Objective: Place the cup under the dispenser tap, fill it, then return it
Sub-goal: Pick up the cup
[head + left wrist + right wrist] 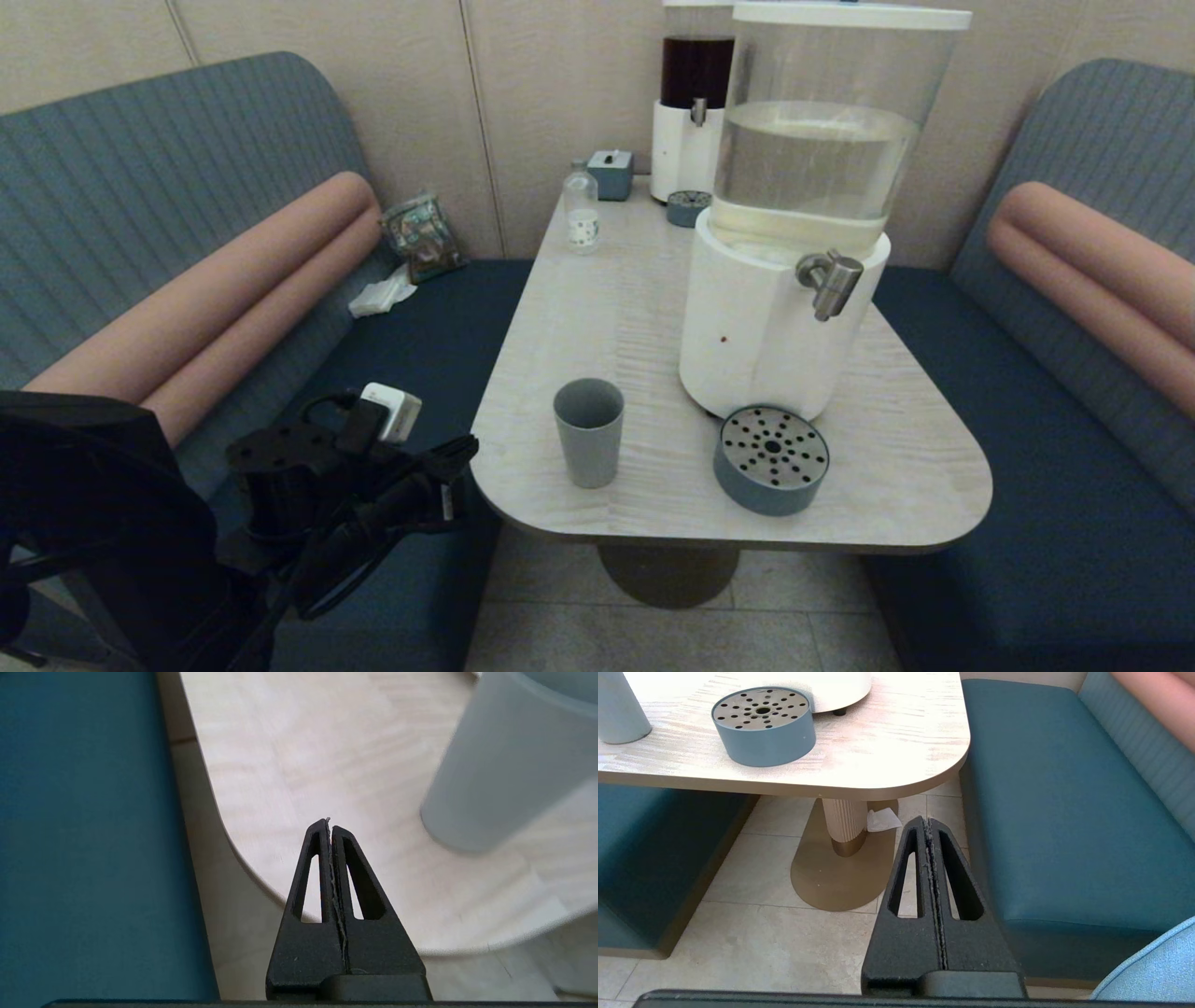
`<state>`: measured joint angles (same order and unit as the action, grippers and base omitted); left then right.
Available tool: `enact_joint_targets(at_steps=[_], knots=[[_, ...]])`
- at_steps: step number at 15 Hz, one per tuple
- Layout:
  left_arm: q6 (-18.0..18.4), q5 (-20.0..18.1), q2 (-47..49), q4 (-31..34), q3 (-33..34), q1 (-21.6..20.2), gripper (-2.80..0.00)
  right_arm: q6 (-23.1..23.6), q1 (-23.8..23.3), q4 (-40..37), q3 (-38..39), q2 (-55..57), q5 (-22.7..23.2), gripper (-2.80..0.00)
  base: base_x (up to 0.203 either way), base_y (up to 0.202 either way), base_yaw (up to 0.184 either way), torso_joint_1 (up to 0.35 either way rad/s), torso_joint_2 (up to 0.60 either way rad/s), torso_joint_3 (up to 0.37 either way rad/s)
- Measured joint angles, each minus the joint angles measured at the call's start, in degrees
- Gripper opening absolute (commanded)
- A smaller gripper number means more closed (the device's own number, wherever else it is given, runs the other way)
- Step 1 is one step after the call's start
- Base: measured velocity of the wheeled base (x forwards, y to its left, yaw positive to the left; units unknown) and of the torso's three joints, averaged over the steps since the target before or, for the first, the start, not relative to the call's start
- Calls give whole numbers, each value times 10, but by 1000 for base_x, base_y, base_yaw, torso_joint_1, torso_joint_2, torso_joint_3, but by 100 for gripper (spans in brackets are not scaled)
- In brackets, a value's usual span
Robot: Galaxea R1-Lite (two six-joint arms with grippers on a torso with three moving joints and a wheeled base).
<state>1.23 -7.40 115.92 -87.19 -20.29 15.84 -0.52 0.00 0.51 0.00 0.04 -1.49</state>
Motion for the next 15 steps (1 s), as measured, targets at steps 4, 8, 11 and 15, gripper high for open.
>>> enact_joint_targets(at_steps=[4,8,11,15], knots=[[2,18,9,0,-22,14,-280,0,0,0,0,0,0,-280,0,0,0,0,0,0],[5,59,28,0,-43,33,0,0,0,0,0,0,0,-280,0,0,0,0,0,0],[0,59,24,0,-36,44,0,0,0,0,0,0,0,-280,0,0,0,0,0,0],[-6,49,0,0,9,64,0,0,0,0,0,0,0,-280,0,0,0,0,0,0]])
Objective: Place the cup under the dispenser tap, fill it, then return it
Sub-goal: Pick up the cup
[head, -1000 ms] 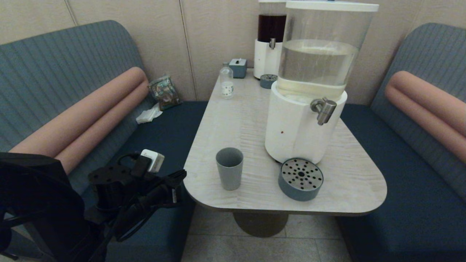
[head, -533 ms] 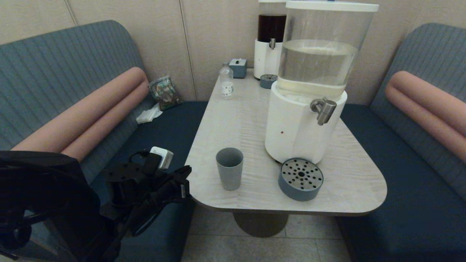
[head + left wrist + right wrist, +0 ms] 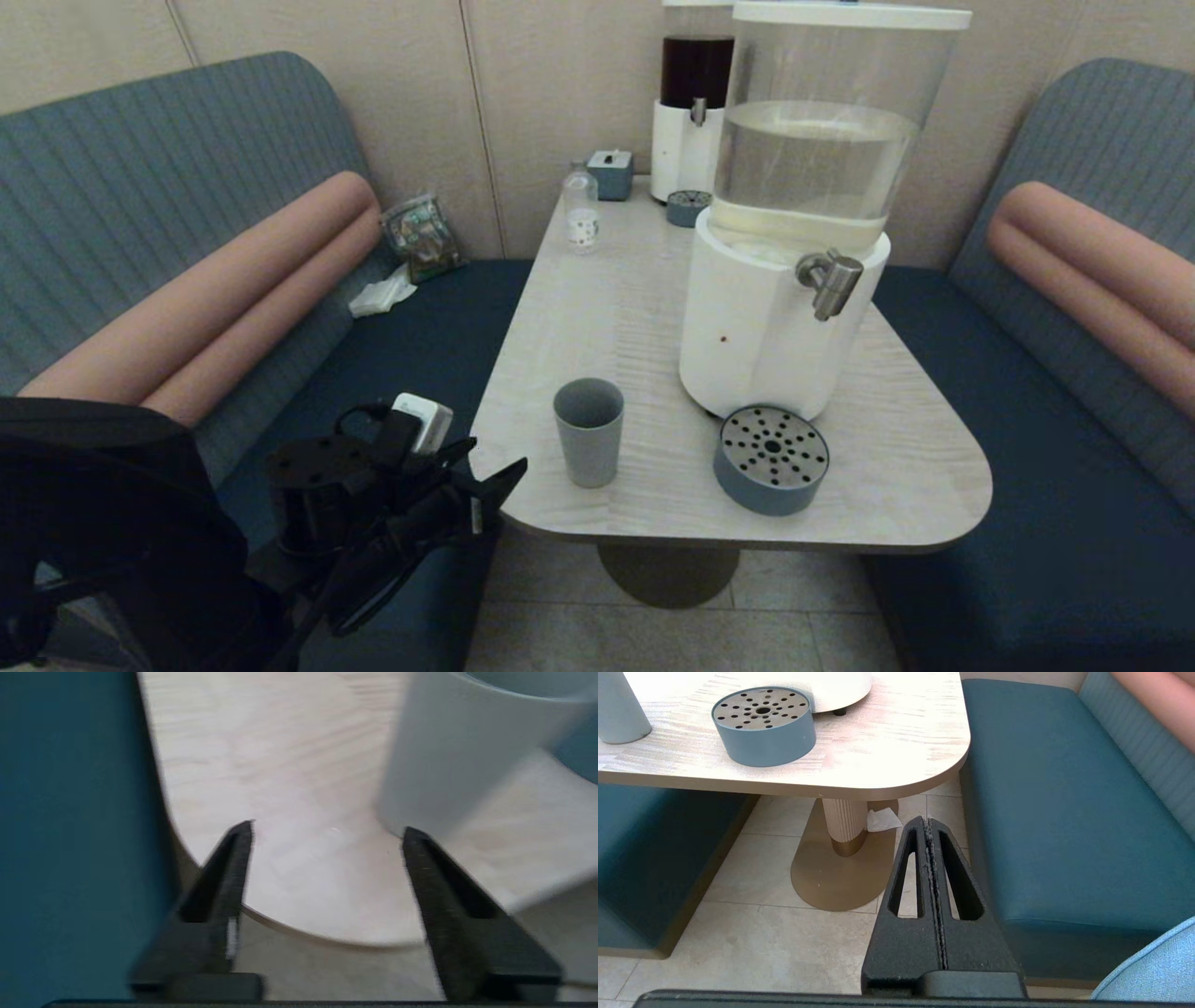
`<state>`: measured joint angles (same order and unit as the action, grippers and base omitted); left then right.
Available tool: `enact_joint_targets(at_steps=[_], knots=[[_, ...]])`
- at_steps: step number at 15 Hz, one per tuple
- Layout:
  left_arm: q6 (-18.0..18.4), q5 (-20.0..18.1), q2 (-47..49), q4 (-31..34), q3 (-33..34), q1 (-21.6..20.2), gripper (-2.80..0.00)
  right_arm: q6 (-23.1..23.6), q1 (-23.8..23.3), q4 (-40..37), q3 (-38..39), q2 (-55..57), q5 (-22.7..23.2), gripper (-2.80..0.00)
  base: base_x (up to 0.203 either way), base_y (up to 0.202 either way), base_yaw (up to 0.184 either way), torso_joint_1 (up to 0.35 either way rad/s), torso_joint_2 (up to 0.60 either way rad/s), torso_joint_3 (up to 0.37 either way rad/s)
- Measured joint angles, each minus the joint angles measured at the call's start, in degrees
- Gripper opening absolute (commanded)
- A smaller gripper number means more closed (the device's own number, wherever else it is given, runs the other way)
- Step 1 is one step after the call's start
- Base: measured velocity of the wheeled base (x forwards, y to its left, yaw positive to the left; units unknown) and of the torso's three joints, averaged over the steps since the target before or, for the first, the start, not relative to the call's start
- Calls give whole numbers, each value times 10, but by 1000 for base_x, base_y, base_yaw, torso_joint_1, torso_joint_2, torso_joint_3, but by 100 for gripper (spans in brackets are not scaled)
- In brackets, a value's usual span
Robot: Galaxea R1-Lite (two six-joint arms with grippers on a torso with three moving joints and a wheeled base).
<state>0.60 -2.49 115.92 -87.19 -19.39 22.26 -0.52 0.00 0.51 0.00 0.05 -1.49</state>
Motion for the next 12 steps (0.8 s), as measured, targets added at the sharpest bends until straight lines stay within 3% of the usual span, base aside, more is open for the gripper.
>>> enact_joint_targets(at_steps=[4,12], knots=[[0,-12,-30,0,37,27,0,0,0,0,0,0,0,-280,0,0,0,0,0,0],[1,-12,-9,0,17,43,0,0,0,0,0,0,0,-280,0,0,0,0,0,0]])
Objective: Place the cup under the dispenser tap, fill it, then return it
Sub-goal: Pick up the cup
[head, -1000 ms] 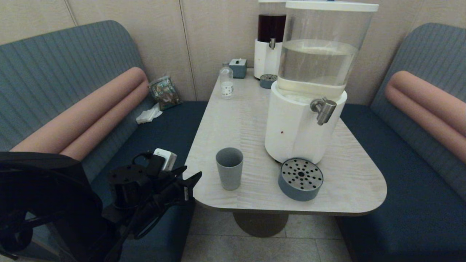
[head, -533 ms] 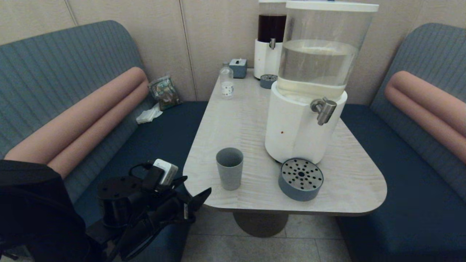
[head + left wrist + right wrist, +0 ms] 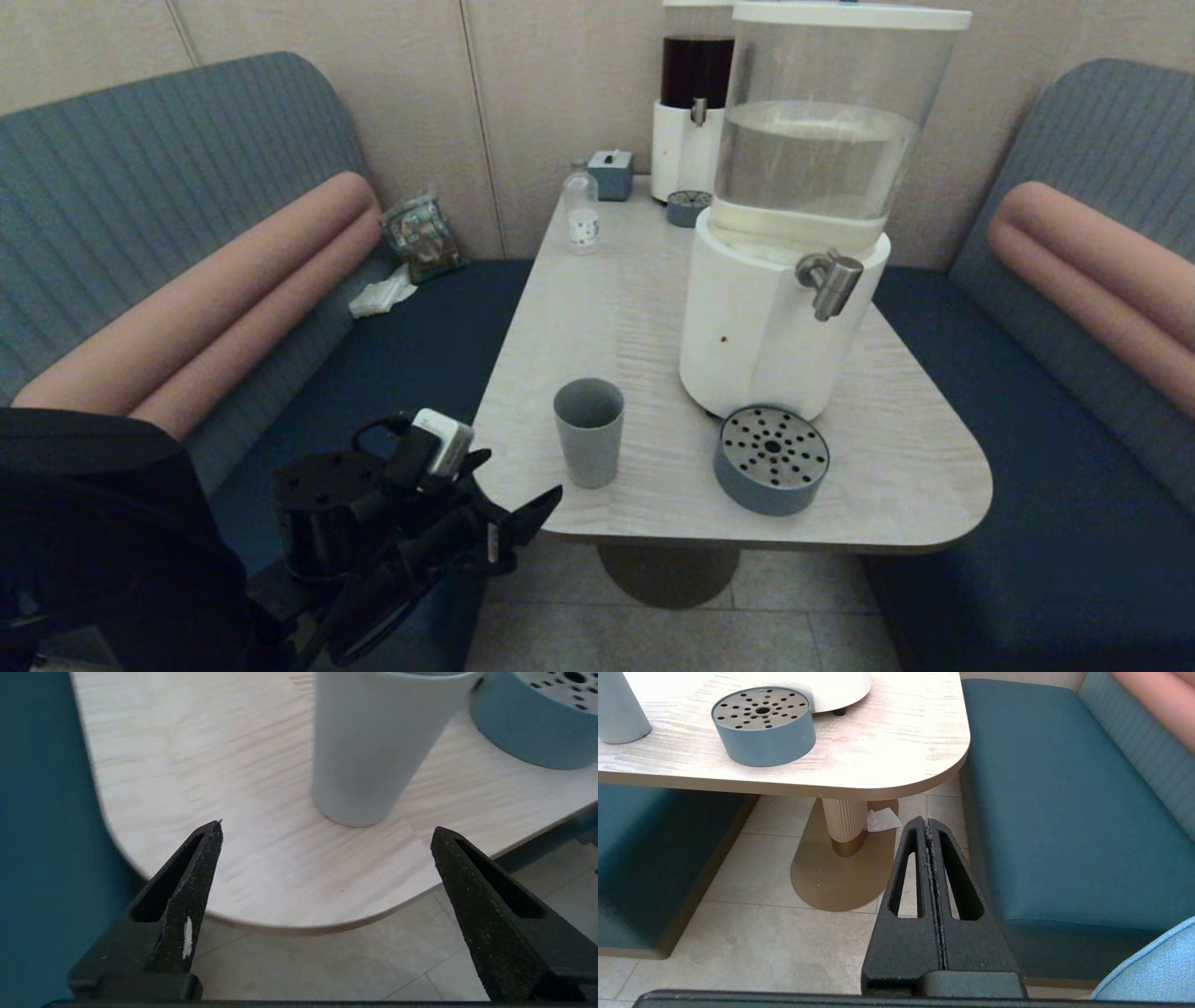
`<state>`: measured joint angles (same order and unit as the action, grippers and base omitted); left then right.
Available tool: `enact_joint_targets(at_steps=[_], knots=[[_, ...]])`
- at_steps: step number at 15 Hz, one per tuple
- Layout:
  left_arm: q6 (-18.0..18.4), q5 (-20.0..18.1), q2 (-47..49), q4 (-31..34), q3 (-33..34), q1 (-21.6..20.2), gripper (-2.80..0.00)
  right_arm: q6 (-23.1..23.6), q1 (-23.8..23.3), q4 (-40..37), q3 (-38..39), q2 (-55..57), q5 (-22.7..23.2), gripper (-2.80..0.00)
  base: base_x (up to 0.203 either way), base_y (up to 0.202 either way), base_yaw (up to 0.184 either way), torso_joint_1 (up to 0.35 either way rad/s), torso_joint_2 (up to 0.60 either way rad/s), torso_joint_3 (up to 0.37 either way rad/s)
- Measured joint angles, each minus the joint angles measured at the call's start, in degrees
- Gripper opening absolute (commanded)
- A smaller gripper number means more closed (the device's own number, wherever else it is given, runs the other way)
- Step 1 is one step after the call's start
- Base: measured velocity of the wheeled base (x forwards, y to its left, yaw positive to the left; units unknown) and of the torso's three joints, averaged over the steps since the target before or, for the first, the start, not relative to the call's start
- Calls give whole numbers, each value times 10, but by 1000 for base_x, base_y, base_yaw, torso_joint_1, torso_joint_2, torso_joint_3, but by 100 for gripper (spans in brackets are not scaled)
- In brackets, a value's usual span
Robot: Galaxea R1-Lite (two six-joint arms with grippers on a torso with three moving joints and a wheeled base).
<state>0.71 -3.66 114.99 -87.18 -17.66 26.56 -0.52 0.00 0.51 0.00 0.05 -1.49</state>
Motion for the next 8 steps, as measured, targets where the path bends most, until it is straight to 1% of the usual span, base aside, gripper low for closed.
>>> enact_joint_targets(at_steps=[8], knots=[[3,4,41,0,-63,5,0,0,0,0,0,0,0,-280,0,0,0,0,0,0]])
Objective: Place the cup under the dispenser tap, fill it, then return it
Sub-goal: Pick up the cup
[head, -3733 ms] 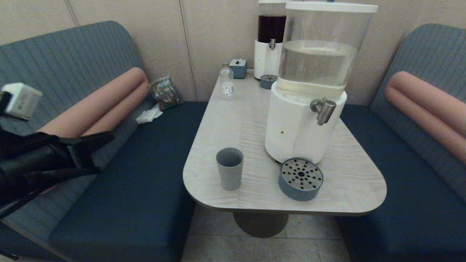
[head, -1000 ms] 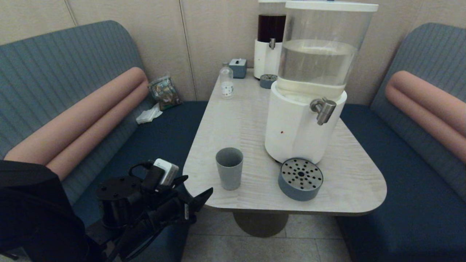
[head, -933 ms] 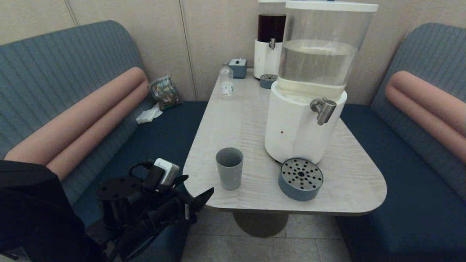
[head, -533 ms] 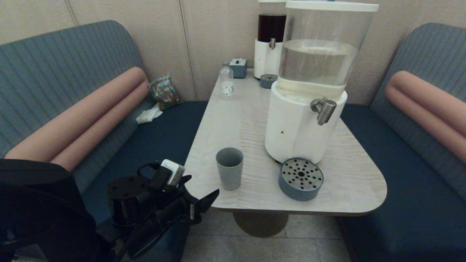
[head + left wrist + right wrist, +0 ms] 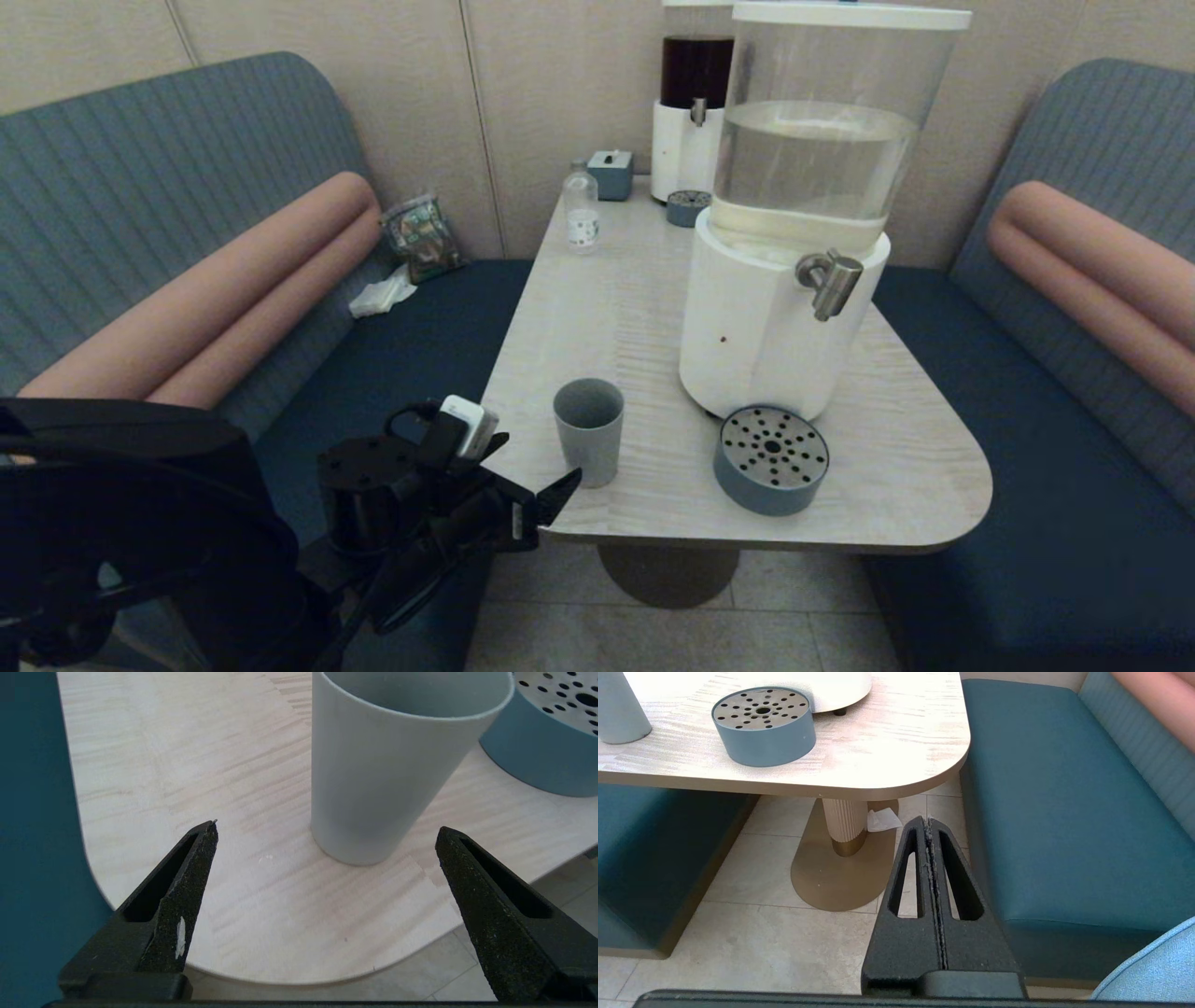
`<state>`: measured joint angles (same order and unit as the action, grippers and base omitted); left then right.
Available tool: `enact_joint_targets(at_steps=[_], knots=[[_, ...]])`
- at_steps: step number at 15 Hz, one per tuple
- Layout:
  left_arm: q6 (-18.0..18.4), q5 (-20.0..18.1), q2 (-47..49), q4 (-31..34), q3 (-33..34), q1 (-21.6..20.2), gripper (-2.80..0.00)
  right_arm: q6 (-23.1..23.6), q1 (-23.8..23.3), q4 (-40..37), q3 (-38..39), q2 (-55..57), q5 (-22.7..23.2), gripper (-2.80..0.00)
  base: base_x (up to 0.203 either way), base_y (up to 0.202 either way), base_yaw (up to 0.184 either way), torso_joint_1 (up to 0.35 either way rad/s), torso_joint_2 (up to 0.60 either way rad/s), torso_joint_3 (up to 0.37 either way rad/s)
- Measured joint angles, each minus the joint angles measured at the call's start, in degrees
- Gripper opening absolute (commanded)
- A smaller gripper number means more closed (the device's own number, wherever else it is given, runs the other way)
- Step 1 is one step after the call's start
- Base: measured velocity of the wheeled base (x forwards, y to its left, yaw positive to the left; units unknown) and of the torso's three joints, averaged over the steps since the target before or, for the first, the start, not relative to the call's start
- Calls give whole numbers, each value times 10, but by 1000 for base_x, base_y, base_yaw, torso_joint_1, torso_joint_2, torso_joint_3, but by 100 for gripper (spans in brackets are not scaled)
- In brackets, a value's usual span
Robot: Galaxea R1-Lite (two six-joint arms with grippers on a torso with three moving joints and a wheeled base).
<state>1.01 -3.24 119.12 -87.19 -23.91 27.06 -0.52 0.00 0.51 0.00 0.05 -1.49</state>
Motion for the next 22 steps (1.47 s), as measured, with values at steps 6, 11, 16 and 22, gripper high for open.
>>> enact_joint_targets(at_steps=[6,11,16,22], knots=[[0,2,20,0,-26,2,0,0,0,0,0,0,0,-280,0,0,0,0,0,0],[0,3,34,0,-45,10,0,0,0,0,0,0,0,-280,0,0,0,0,0,0],[0,4,45,0,-61,10,0,0,0,0,0,0,0,-280,0,0,0,0,0,0],[1,12,58,0,-87,10,0,0,0,0,0,0,0,-280,0,0,0,0,0,0]])
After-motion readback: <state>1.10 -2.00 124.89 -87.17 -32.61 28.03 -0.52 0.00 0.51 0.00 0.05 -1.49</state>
